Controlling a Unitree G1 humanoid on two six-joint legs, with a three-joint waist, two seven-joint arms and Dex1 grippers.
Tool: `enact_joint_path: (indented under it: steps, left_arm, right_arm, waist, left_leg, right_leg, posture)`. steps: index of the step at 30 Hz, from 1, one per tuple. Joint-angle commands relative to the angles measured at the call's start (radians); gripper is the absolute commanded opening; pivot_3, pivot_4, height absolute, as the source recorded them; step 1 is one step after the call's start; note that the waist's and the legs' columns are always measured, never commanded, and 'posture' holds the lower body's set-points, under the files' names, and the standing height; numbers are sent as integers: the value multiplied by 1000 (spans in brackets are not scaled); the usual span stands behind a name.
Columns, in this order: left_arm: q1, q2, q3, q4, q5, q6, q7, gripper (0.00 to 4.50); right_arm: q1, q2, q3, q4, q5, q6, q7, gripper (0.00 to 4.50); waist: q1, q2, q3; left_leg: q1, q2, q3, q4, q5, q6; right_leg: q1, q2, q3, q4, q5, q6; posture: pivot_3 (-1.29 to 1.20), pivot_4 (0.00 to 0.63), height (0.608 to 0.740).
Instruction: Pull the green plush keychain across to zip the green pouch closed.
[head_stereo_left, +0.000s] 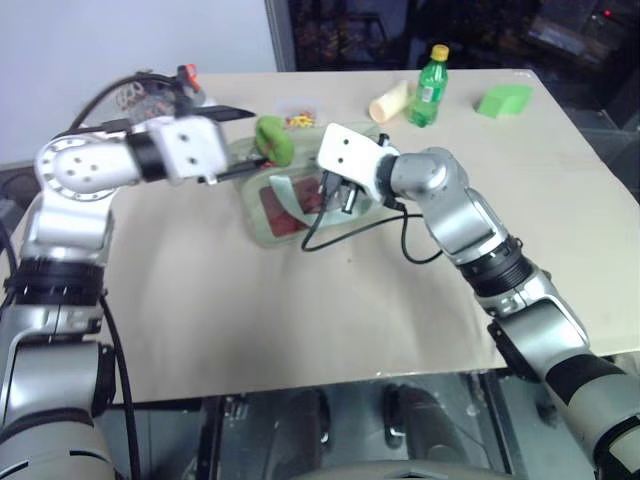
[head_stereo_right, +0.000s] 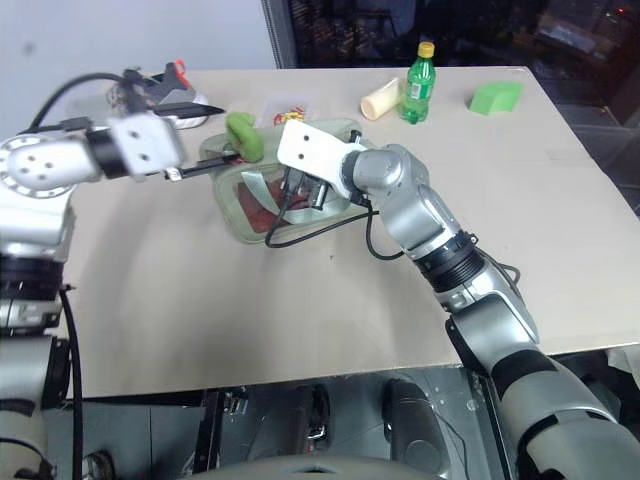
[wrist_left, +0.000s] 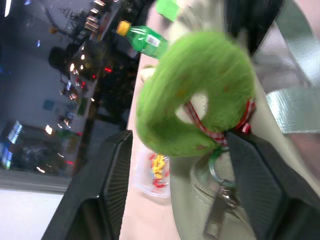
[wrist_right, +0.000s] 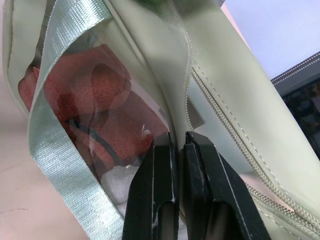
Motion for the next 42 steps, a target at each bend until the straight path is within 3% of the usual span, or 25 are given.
enact_joint_path:
  steps: [1, 4, 5, 7, 8, 15, 18, 22, 27, 32, 42]
  left_arm:
    - [124, 36, 178, -118, -162, 168, 7, 3093]
    - [279, -1, 304, -236, -271, 295, 58, 3093]
    - [325, -13, 334, -273, -288, 322, 78, 3236]
    - [462, -91, 403, -398, -368, 408, 156, 3236]
    - [525, -137, 418, -449, -381, 422, 194, 3236]
    - [735, -370, 366, -626, -372, 439, 341, 3236]
    - [734, -429, 311, -618, -329, 415, 372, 3236]
    - [693, -458, 255, -592, -280, 400, 400, 3236]
    - [626, -466, 214, -524, -215, 386, 441, 3236]
    - [603, -464, 190, -506, -199, 381, 436, 3236]
    - [624, -416, 217, -518, -232, 400, 385, 3236]
  right_arm:
    - [-6, -8, -59, -97, 74, 39, 47, 0]
    - [-11, -16, -73, -117, 104, 53, 59, 0]
    - [-12, -21, -73, -120, 107, 53, 60, 760]
    - [-14, -23, -79, -129, 113, 54, 48, 1074]
    - [-14, -23, -86, -138, 123, 62, 49, 1719]
    - [19, -44, -160, -234, 258, 120, 96, 1719]
    - [57, -81, -208, -292, 327, 123, 123, 2599]
    - [165, -134, -276, -444, 459, 134, 170, 4459]
    - [376, -212, -337, -607, 588, 138, 206, 4459]
    - [547, -295, -380, -678, 618, 65, 203, 4459]
    - [583, -353, -508, -785, 874, 169, 155, 4459]
  waist:
    - [0, 0, 0]
    - [3, 0, 0]
    - [3, 0, 0]
    - [5, 0, 0]
    - [5, 0, 0]
    - [18, -1, 0]
    - [30, -1, -1]
    - [36, -1, -1]
    - [33, -1, -1]
    - [33, -1, -1]
    - [32, -1, -1]
  left_leg:
    - [0, 1, -1, 0, 0, -1]
    - [0, 1, -1, 0, 0, -1]
    - [0, 2, -2, 0, 0, -1]
    - [1, 2, -4, 0, 0, -1]
    - [0, 1, -5, 0, 0, -1]
    - [2, 1, -6, 0, -1, 1]
    - [5, 1, -7, 0, -1, 0]
    - [3, 0, -7, 1, -1, 1]
    - [4, 0, -9, 1, -1, 1]
    - [4, 0, -12, 1, -1, 1]
    - [4, 1, -13, 1, -1, 1]
  right_leg:
    - [0, 0, 0, 0, 0, 0]
    - [0, 0, 0, 0, 0, 0]
    - [0, 0, 0, 0, 0, 0]
    - [0, -1, 1, 0, 0, -1]
    - [0, -1, 0, 0, 0, -1]
    - [5, -3, -5, 0, 0, -6]
    - [8, -3, -6, -1, -1, -7]
    - [8, -3, -6, -1, -1, -7]
    - [9, -3, -7, -1, -1, -6]
    - [8, -3, -5, -2, -3, -3]
    - [9, -3, -6, -2, -3, -3]
  posture:
    - [0, 150, 740]
    - [0, 150, 740]
    - [0, 150, 740]
    - [0, 150, 740]
    - [0, 150, 740]
    - [0, 150, 740]
    - [0, 150, 740]
    - [0, 150, 740]
    - [0, 150, 740]
    - [0, 150, 740]
    - [0, 150, 740]
